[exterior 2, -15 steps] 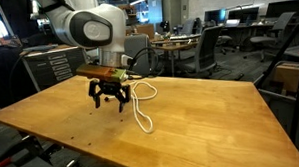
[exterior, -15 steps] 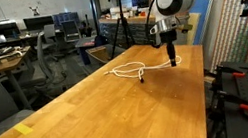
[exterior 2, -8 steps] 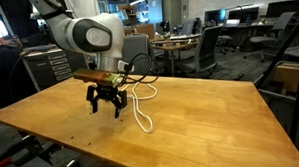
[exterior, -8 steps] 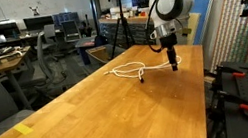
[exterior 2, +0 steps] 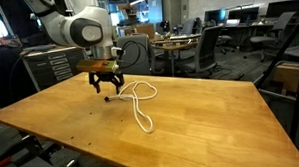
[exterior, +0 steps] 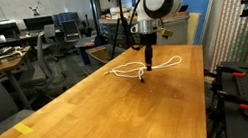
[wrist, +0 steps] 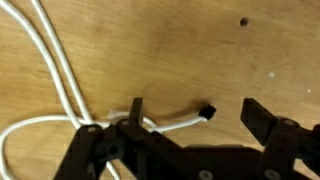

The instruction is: Tie a knot using the white rope

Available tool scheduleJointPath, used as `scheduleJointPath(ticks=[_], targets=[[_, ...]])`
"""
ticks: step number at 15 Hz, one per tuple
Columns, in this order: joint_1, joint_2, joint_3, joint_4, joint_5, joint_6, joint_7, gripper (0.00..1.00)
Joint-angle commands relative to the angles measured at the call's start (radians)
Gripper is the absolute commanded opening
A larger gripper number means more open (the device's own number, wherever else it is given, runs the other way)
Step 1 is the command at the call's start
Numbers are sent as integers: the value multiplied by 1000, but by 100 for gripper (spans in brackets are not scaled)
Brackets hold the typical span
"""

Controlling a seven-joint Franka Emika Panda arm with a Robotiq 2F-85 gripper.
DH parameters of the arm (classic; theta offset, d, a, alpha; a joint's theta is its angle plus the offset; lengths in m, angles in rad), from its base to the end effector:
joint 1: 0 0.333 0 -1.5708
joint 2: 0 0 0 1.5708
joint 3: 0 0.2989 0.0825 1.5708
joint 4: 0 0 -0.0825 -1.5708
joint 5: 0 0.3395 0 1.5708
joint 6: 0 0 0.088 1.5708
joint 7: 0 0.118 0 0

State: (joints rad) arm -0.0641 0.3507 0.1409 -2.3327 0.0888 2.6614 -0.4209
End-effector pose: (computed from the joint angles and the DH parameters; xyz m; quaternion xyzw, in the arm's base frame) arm 0.4886 0.0378 0.1990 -0.9780 -0.2036 0.0024 0.0454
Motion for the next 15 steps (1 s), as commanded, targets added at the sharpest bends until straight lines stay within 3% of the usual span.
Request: scheduleJointPath(ticks=[1,8,9,10,12,13,14,15], targets=[[-26,143,62,144,79,16,-27,100],[5,299,23,258,22,26,64,100],[7,303,22,259,17,25,75,90],[9,301,24,259,16,20,83,73],[33,272,16,231,4,13,120,57],[53,251,6,213,-10,10,147,56],[81,228,-12,195,-30,2,188,41],[118,202,-38,176,-61,-5,241,34]])
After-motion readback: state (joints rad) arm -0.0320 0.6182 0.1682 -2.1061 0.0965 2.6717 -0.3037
